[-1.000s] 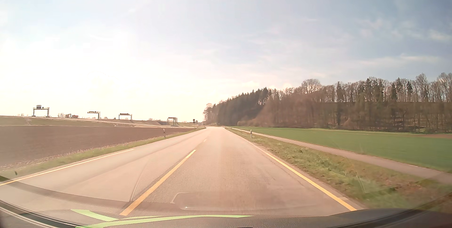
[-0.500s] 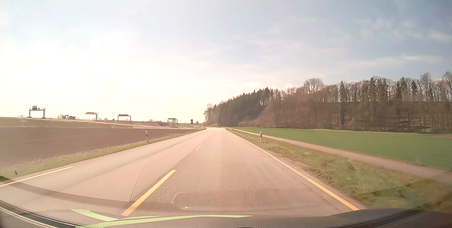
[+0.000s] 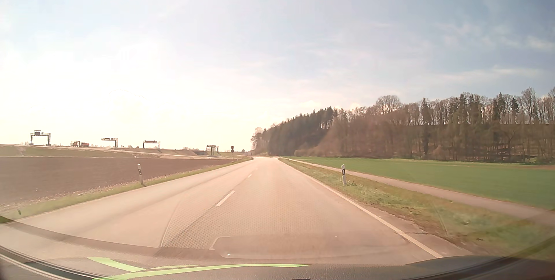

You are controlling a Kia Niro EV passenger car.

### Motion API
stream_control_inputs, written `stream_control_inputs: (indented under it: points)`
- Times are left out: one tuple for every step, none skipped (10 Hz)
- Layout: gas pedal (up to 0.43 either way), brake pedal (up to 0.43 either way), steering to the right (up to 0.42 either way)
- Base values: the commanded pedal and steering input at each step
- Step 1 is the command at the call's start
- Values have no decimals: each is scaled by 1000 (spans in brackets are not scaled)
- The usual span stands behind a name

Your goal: Follow the waypoints while adhering to traffic rules and regulations

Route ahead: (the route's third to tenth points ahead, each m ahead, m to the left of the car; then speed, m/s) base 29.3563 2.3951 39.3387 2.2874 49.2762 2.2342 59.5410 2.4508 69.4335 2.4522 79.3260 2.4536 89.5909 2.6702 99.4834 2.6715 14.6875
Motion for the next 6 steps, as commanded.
stream_control_inputs:
  points:
    - [98,0,-3]
    - [98,0,-2]
    - [98,0,-1]
    - [98,0,-1]
    - [98,0,-1]
    - [98,0,-1]
